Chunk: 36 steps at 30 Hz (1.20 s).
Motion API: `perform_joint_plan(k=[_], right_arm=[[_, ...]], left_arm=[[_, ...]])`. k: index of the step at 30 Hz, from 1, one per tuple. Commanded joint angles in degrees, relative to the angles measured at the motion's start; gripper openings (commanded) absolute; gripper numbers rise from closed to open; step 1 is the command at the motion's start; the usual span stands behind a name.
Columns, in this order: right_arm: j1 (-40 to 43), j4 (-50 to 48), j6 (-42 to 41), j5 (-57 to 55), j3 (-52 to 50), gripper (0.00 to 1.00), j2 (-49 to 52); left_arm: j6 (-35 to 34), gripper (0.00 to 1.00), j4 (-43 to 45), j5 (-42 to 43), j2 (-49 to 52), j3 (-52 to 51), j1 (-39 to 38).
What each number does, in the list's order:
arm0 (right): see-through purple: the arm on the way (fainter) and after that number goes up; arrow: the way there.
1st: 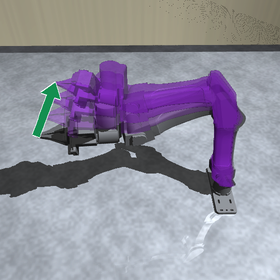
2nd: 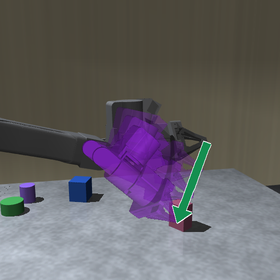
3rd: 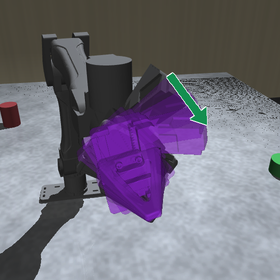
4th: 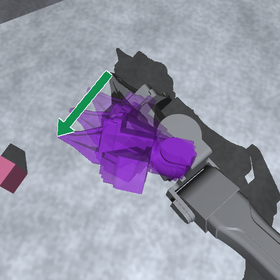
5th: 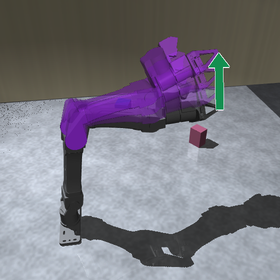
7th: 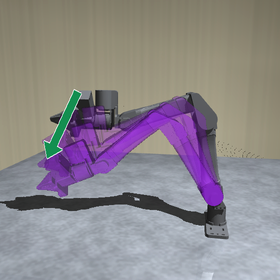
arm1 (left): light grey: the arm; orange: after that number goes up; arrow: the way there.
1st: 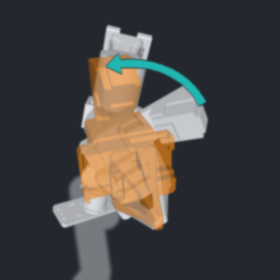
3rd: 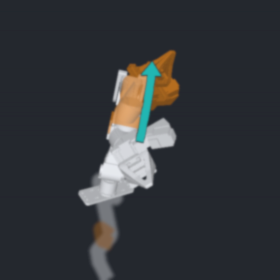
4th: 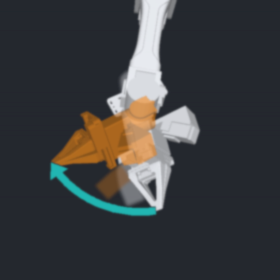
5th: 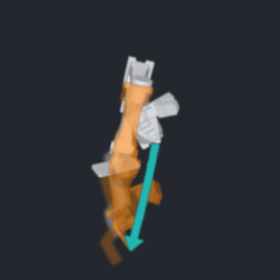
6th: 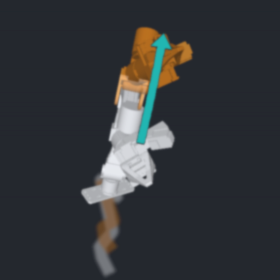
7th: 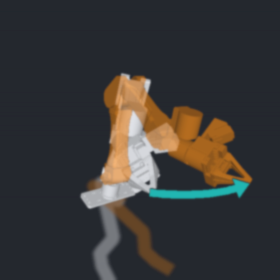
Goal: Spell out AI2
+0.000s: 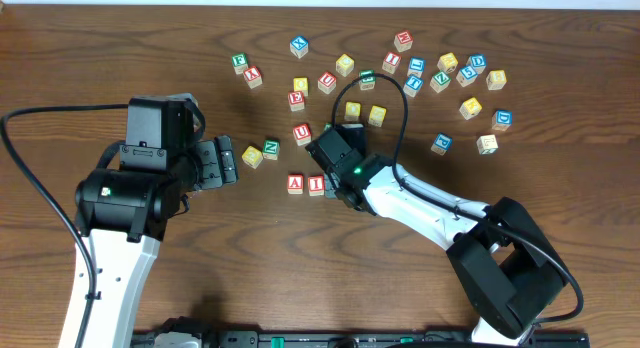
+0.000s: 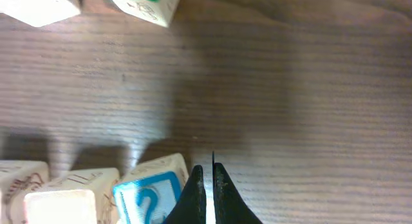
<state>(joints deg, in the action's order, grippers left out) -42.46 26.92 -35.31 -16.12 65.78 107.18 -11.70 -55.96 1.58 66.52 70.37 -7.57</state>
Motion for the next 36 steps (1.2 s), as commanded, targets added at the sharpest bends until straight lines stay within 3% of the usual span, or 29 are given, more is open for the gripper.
perform_joint_plan(k=[1,36], right_arm=[[-0.4,-0.4,1.1,-0.2,-0.7,0.01,-0.7],[-1.7,-2.0,2.1,1.7,-1.7,0.01,-0.7]], left_arm=[[0.7,0.89,-0.2,0.2,-0.3,0.0,0.3],[0.7,0.89,-0.2,0.2,-0.3,0.0,0.3]])
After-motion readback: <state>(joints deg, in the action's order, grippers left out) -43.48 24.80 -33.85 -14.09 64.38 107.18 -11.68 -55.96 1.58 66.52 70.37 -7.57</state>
